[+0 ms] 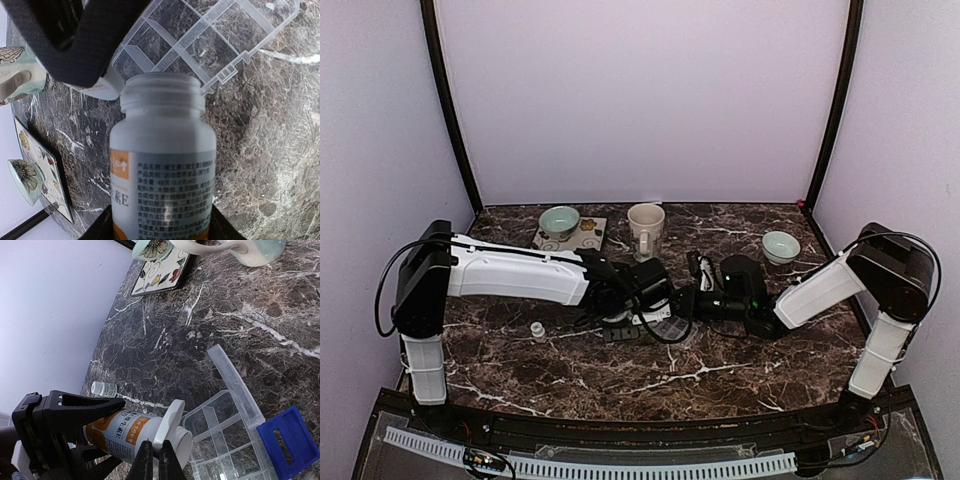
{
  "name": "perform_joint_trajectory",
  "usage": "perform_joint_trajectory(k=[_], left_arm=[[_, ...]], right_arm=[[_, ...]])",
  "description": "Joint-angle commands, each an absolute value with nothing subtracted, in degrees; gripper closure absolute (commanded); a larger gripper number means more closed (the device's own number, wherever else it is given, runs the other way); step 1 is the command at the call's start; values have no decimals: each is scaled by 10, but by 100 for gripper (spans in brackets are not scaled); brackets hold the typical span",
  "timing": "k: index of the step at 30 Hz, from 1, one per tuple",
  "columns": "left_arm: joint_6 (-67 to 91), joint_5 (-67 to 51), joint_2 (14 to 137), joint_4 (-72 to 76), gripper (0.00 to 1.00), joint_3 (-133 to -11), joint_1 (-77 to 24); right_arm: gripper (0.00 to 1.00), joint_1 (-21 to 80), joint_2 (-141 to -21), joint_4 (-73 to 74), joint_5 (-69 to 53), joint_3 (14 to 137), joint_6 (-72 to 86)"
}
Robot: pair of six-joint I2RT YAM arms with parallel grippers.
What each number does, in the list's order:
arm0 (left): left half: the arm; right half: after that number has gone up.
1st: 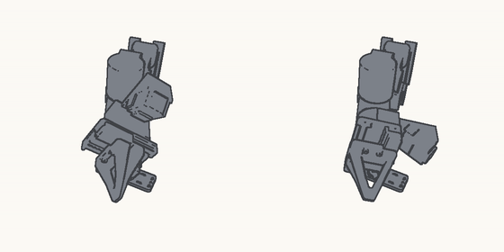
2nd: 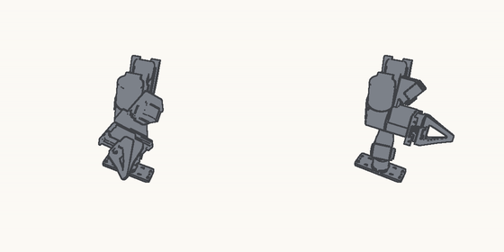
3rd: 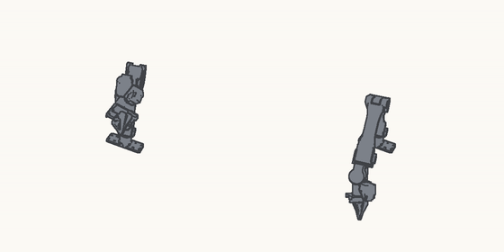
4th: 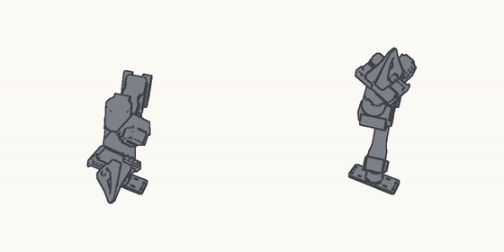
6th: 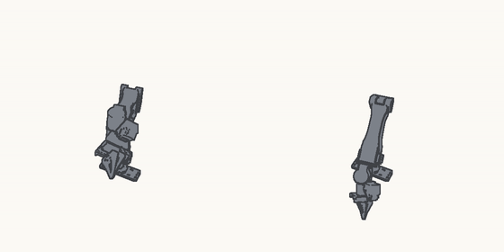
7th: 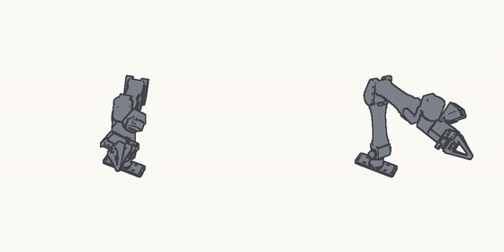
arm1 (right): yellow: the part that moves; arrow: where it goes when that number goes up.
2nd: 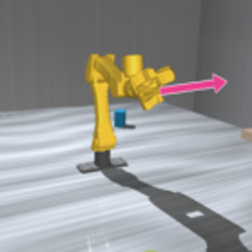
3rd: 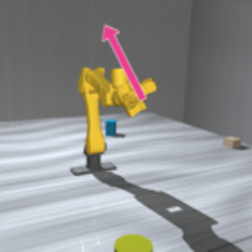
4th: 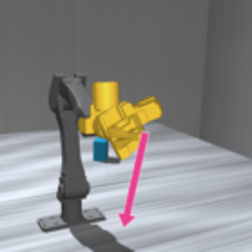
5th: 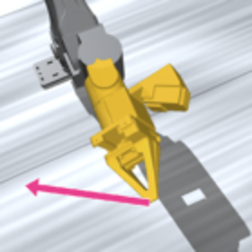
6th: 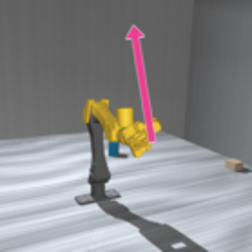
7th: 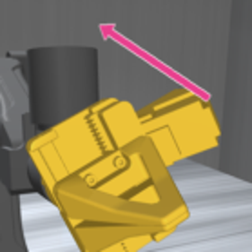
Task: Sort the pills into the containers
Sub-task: Pour the pill into the compartment of the pill container.
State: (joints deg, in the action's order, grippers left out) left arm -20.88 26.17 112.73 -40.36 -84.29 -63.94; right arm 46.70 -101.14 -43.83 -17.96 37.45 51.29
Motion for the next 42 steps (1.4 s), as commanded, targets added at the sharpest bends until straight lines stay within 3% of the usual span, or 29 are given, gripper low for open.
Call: perform_joint_trajectory(k=[1, 42], left_arm=[[-215, 272, 1130, -404, 100, -849, -644], [-214, 287, 1139, -410, 100, -857, -644]], right_arm=[[96, 466, -1011, -444, -170, 367, 506], [96, 471, -1010, -444, -170, 372, 505]])
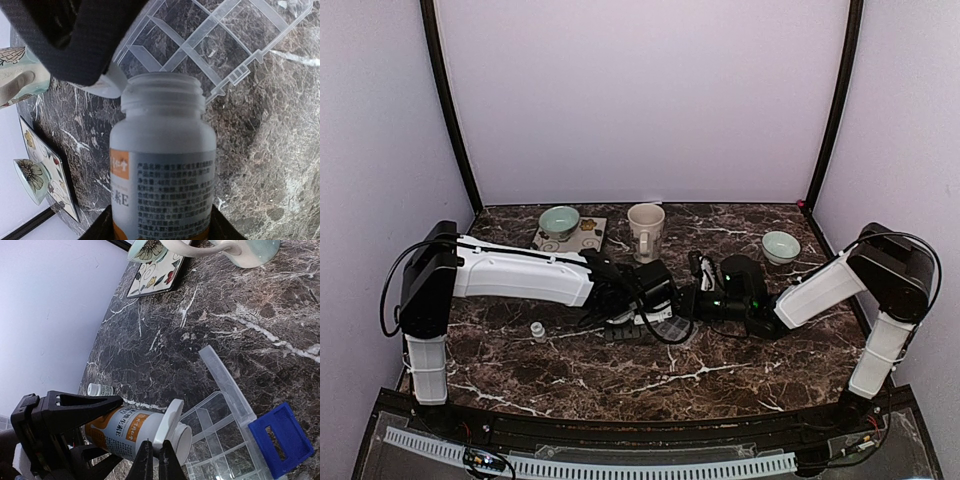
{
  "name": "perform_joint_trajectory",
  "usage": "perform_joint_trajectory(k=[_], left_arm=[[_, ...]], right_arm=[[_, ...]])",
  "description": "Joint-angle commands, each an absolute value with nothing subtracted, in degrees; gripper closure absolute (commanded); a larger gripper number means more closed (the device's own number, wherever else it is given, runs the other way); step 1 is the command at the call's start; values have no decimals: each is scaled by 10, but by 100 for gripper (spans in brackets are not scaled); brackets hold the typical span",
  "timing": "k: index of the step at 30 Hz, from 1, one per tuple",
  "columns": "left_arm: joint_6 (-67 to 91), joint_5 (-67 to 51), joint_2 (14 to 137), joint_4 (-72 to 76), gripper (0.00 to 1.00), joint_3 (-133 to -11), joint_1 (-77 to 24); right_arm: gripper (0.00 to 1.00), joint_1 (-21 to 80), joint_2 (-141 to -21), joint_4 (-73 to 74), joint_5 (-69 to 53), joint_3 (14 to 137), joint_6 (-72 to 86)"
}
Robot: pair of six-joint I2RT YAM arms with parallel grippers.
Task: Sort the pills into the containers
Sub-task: Pour the pill into the compartment of the pill container.
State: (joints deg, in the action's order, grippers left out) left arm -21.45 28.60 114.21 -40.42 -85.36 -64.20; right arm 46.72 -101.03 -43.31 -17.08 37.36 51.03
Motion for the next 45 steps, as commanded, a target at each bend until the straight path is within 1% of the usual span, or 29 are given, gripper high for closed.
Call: perform_joint_trajectory(k=[1, 4, 8, 11, 14, 16, 19, 22, 25, 28, 38, 45], left_arm=[[-216, 291, 1139, -411, 100, -859, -644], [-209, 309, 1132, -418, 100, -872, -644], [-212, 292, 1140, -420, 100, -871, -645], [-195, 309, 1140, -422, 100, -869, -648], [-202, 298, 1132, -408, 100, -868, -648], [-192, 313, 1139, -425, 100, -880, -648], [-196, 291, 1124, -401, 100, -871, -647], [-179, 301, 1133, -424, 100, -883, -647], [-185, 284, 1118, -400, 100, -874, -648], [-184, 295, 1120, -418, 100, -893, -648], [-195, 267, 1139, -479, 100, -931, -648], [-195, 256, 1157, -485, 100, -933, -650]], right_arm=[[96, 470, -1009, -441, -169, 373, 504], [95, 470, -1002, -435, -165, 374, 501], [96, 473, -1007, -435, -165, 374, 501], [96, 476, -1000, -436, -161, 371, 502], [96, 476, -998, -430, -160, 369, 500], [96, 477, -996, -430, -160, 369, 499], [96, 477, -996, -427, -159, 370, 497], [96, 479, -990, -426, -157, 369, 497], [95, 480, -988, -417, -155, 373, 492], [96, 482, -978, -409, -149, 373, 490], [96, 486, -989, -418, -144, 368, 498], [96, 492, -1006, -404, -130, 377, 490]])
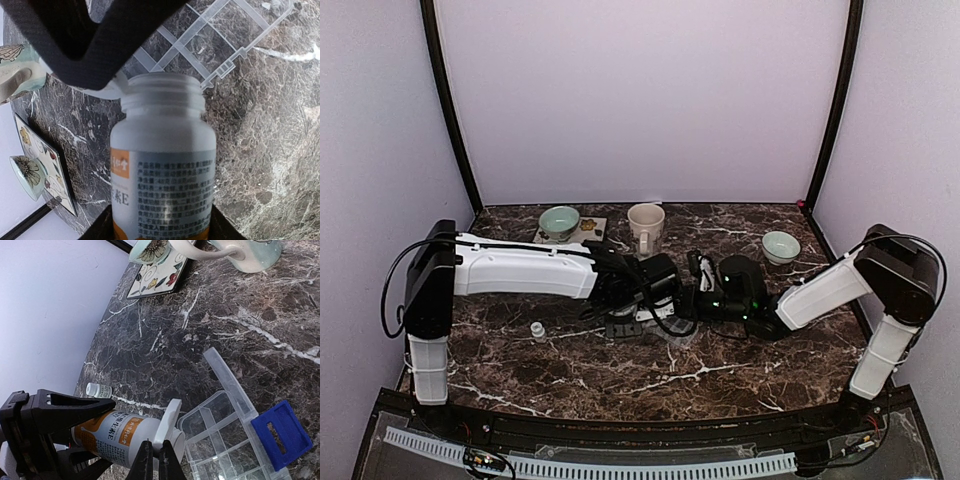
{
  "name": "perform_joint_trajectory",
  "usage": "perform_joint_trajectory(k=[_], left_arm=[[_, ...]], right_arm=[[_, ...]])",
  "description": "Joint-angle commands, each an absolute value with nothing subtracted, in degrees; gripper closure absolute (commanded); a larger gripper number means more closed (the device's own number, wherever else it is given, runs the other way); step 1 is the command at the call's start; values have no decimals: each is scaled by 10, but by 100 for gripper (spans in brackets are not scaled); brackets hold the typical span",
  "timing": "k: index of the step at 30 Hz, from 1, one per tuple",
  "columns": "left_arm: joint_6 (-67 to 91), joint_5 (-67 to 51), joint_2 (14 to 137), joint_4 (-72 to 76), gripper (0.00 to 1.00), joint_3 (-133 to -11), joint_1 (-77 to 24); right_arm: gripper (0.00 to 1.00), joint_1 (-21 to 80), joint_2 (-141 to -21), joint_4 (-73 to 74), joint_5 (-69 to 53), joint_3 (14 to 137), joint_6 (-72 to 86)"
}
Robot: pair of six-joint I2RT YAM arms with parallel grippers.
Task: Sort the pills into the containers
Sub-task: Pour the pill into the compartment of the pill container.
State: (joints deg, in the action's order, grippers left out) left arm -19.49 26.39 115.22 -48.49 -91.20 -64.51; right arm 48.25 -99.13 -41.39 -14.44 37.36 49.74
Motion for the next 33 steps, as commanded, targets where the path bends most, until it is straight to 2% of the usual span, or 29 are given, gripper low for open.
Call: perform_joint_trajectory(k=[1, 20, 33], left_arm=[[-196, 256, 1159, -483, 100, -933, -650], [-197, 327, 1160, -462, 100, -960, -653], [-199, 300, 1181, -462, 100, -947, -656]], right_arm=[[96, 493, -1007, -404, -129, 376, 490], [96, 494, -988, -385, -117, 382, 475], [96, 495, -1008, -388, -118, 382, 476]])
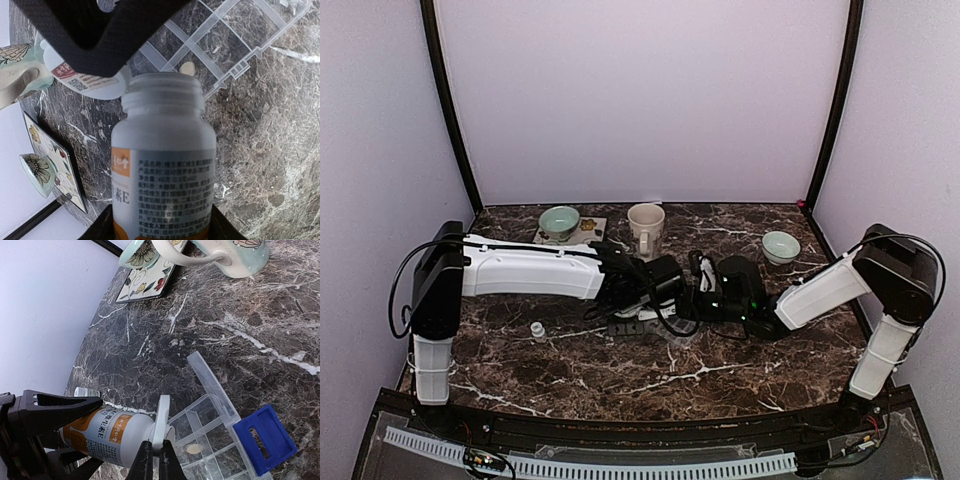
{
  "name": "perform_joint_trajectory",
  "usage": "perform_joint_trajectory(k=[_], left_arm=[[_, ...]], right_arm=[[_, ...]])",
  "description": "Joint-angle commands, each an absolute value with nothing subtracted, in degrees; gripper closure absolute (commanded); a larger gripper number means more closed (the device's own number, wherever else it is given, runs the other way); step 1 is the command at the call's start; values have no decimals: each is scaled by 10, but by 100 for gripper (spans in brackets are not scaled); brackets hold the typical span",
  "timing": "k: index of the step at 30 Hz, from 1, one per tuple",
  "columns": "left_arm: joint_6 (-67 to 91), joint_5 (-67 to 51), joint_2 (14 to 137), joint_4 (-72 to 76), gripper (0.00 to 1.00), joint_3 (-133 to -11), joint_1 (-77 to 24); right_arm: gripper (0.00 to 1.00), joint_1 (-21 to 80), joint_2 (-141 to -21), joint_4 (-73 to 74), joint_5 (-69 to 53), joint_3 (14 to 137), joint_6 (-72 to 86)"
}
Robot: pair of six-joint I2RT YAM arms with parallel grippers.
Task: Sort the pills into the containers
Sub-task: Pour the pill into the compartment of the pill container.
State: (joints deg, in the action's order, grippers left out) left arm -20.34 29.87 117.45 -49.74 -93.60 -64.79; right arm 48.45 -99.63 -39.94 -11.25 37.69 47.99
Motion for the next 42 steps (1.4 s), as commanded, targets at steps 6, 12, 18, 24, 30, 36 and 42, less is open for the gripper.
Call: perform_joint_trajectory(k=[6, 12, 18, 24, 30, 36, 42], left_arm=[[-201, 291, 1193, -453, 100, -935, -656], [-185, 304, 1179, -443, 100, -928, -656], [-137, 290, 1146, -377, 100, -865, -655], [-124, 301, 1113, -324, 100, -827, -656], [-121, 314, 1089, -299, 100, -799, -656], [-113, 325, 1054, -274, 100, -764, -656], [-112, 339, 1015, -238, 100, -729, -655]], right_arm=[[96, 495, -1022, -398, -121, 380, 481], [95, 496, -1011, -394, -119, 381, 479], [96, 498, -1002, -383, -117, 383, 472], [96, 502, -986, -366, -109, 387, 466], [96, 506, -971, -342, -100, 395, 461], [96, 511, -959, -317, -88, 405, 457], [96, 519, -950, -289, -77, 420, 454]])
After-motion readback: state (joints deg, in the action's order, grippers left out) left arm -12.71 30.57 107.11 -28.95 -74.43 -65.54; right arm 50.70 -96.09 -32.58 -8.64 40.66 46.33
